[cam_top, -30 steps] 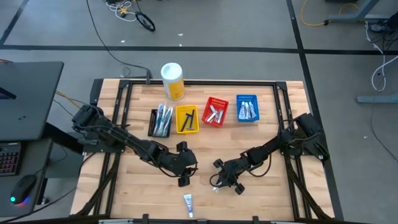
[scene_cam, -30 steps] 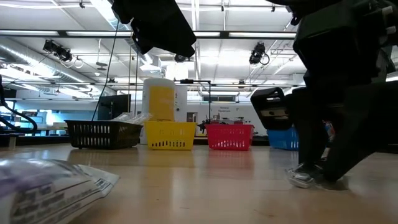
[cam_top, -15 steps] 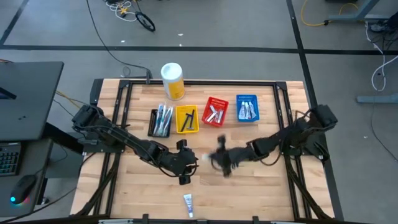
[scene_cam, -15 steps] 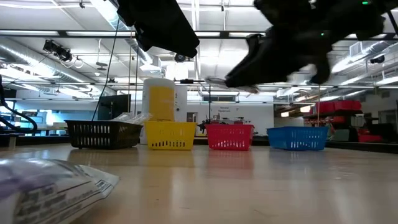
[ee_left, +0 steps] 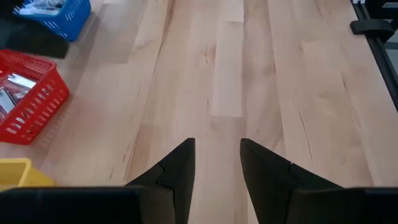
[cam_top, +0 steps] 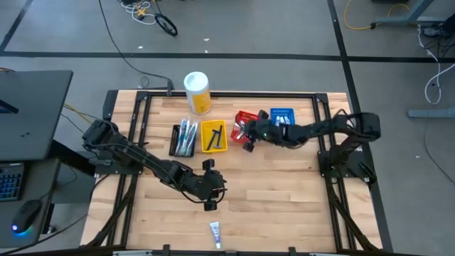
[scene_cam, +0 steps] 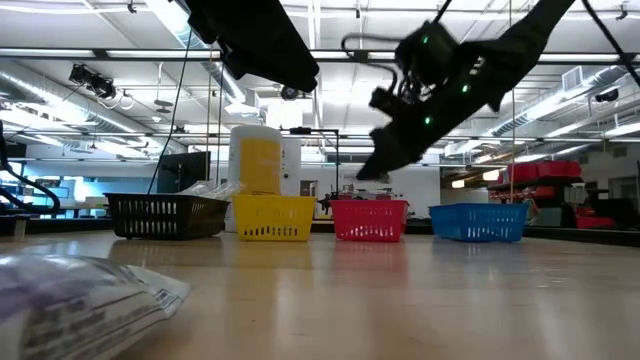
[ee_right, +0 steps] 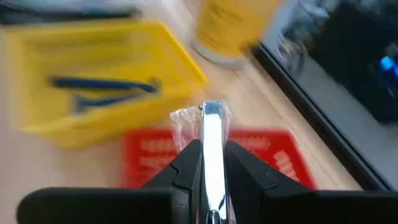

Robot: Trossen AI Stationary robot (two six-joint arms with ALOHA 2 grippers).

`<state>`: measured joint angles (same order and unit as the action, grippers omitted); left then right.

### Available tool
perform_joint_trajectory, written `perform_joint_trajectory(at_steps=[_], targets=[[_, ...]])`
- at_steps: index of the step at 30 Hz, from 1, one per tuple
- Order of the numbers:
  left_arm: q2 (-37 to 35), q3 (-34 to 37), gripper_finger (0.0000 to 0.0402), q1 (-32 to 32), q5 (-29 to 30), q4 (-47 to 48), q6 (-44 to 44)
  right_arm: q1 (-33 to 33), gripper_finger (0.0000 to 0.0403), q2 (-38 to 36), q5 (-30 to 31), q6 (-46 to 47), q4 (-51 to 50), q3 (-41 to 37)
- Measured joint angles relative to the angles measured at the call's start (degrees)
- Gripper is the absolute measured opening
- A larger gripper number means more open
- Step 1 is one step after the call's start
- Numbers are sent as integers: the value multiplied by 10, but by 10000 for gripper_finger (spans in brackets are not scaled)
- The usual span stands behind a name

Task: Pick & Place Travel size toiletries
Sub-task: Put the silver nail cutter into the red bin, then put the white toothpaste into the blue bin

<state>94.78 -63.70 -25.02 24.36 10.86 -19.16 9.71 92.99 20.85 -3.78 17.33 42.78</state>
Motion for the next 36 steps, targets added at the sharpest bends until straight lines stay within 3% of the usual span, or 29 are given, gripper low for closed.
perform_joint_trajectory(at_steps=[4,8,11,18,21,30,36], targets=[[0,0,135,0,-11,5,0,35,79,29,-14,3,-5,0],[0,0,135,0,-22,6,0,62,112,42,-53,17,-4,0],[0,0,135,0,-22,6,0,75,137,44,-49,30,-4,0],[0,0,135,0,-9,2,16,65,155,22,-50,46,-2,0],[0,0,135,0,-9,-2,4,39,156,6,-77,78,-11,0],[0,0,136,0,-11,-19,3,-90,156,-16,-243,158,-17,0],[0,0,136,0,-11,-19,3,-197,156,-16,-220,189,-16,0]])
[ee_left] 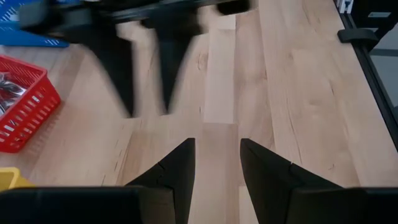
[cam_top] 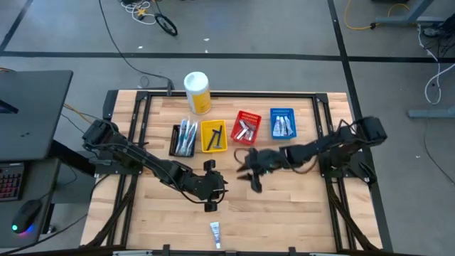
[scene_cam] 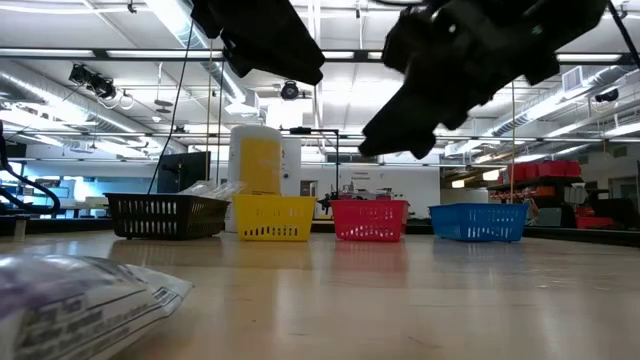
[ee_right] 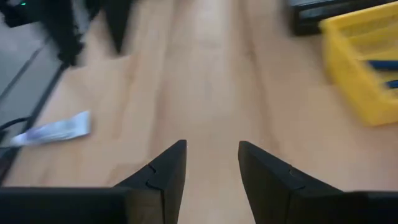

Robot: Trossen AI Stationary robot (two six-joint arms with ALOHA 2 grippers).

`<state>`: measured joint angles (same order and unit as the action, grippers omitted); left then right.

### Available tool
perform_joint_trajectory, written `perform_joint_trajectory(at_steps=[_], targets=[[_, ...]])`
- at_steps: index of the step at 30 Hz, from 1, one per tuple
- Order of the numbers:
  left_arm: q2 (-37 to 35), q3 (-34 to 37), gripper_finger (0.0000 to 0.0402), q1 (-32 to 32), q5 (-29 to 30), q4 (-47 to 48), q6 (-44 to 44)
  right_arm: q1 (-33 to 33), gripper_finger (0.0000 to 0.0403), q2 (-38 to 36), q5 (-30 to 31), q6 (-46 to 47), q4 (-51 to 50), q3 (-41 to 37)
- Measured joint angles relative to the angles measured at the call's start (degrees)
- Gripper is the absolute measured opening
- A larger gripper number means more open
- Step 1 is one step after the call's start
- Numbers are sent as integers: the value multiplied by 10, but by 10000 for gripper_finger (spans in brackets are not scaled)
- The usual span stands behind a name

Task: Pick & Place Travel size toiletries
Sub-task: Put the white toothpaste into the blue bin

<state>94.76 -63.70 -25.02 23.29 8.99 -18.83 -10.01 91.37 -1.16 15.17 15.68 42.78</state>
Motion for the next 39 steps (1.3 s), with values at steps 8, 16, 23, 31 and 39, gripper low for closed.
perform_joint_trajectory(at_steps=[8,16,23,31,39], targets=[[0,0,136,0,0,0,0,-105,156,0,84,23,0,0],[0,0,136,0,0,0,0,-136,156,0,117,19,0,0],[0,0,136,0,0,0,0,-138,156,0,117,19,0,0],[0,0,136,0,0,0,0,-138,156,0,117,19,0,0],[0,0,136,0,0,0,0,-137,156,0,116,-5,0,0]])
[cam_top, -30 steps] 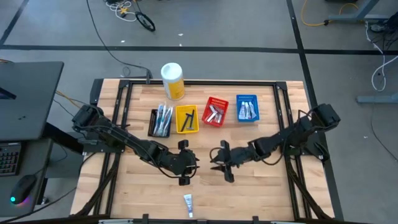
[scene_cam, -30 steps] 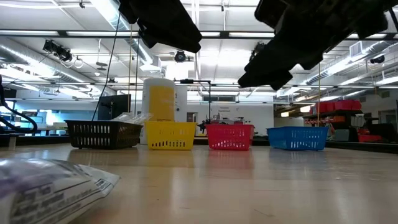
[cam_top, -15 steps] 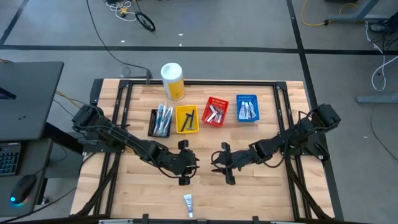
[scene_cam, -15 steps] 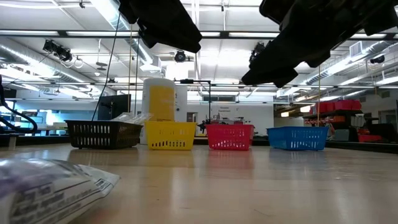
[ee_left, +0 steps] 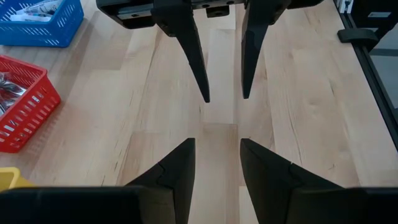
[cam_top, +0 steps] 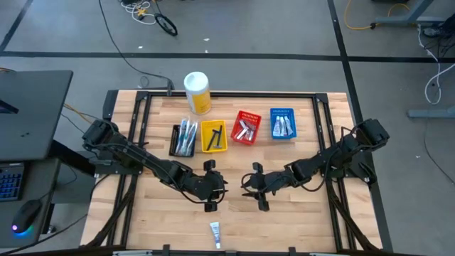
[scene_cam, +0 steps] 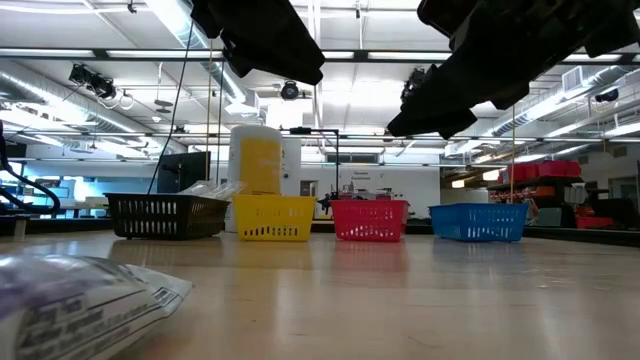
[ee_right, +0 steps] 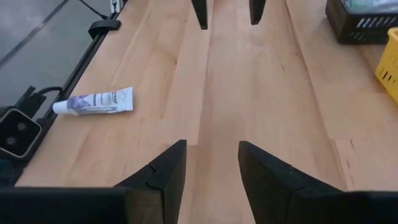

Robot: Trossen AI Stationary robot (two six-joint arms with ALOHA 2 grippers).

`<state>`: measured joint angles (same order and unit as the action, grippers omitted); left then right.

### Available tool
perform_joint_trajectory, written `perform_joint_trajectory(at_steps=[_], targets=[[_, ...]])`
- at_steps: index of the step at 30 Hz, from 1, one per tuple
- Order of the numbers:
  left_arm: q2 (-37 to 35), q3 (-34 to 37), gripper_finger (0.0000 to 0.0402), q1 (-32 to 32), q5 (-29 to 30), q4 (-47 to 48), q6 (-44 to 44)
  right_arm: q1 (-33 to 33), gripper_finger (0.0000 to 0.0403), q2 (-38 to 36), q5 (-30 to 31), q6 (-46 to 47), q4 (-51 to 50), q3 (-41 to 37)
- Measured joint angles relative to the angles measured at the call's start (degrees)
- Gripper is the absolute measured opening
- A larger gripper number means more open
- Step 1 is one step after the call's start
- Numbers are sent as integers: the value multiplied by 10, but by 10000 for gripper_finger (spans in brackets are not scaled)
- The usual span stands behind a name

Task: Pick & Place Travel size toiletries
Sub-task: Put the white toothpaste into the blue bin

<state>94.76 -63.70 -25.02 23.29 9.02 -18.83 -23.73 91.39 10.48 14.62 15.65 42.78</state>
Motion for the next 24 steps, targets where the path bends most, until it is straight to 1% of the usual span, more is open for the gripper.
perform_joint_trajectory(at_steps=[7,24], targets=[[0,0,136,0,0,0,0,0,156,0,0,-38,-1,0],[0,0,136,0,0,0,0,1,156,0,-1,-51,-1,0]])
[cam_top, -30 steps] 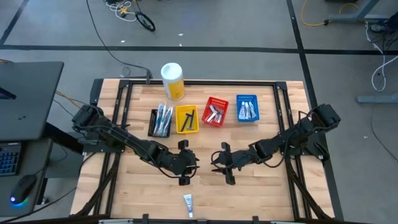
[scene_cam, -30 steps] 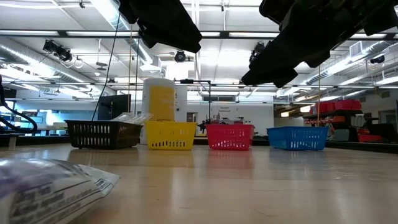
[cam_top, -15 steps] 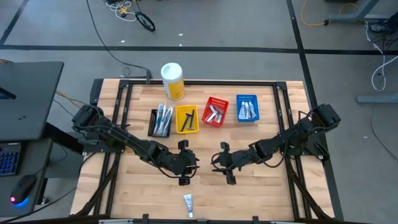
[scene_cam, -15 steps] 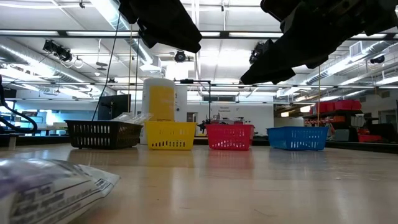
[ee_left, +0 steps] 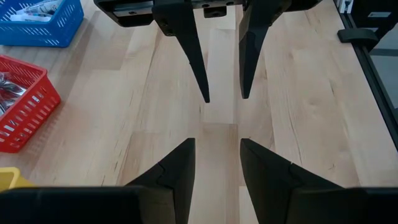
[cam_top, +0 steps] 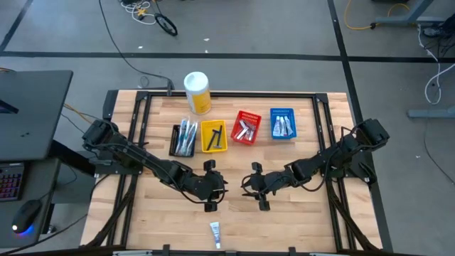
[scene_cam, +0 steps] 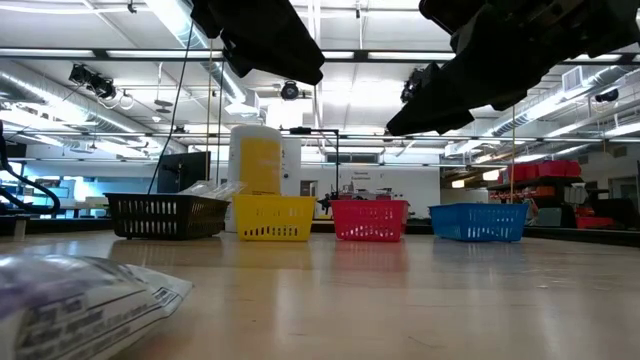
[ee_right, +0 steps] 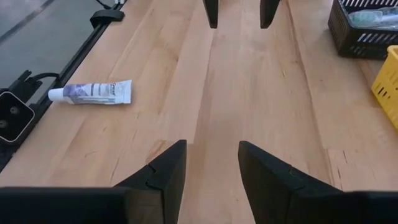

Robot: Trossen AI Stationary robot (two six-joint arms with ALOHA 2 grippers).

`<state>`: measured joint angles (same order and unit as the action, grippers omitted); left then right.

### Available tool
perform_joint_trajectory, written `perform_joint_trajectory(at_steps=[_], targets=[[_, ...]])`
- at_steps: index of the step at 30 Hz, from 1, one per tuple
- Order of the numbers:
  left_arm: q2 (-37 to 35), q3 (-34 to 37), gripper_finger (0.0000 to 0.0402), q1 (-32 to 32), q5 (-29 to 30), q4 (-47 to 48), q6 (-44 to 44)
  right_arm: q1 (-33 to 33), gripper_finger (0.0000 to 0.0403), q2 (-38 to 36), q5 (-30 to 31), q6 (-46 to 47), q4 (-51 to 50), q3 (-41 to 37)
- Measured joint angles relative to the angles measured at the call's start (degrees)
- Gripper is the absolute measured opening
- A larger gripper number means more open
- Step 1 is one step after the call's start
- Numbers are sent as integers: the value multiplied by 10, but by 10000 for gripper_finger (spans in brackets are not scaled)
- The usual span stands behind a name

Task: Pick & Place Travel size toiletries
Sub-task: Put the white toothpaste into the blue bin

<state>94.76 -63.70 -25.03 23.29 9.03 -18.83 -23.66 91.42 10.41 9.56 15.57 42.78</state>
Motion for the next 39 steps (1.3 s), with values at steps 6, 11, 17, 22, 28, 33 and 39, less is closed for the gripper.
perform_joint_trajectory(at_steps=[6,11,17,22,28,33,39], targets=[[0,0,136,0,0,0,0,0,156,0,0,0,0,0],[0,0,136,0,0,0,0,0,156,0,0,-12,0,0],[0,0,136,0,0,0,0,0,156,0,-12,-9,1,0],[0,0,136,1,25,-45,29,-10,156,0,-73,31,1,0],[0,0,136,3,-40,-68,-15,-31,156,0,-76,46,1,0],[0,0,136,-1,-123,-22,-18,-35,156,0,-76,46,1,0],[0,0,136,-52,-180,71,109,-35,156,0,-38,51,1,0]])
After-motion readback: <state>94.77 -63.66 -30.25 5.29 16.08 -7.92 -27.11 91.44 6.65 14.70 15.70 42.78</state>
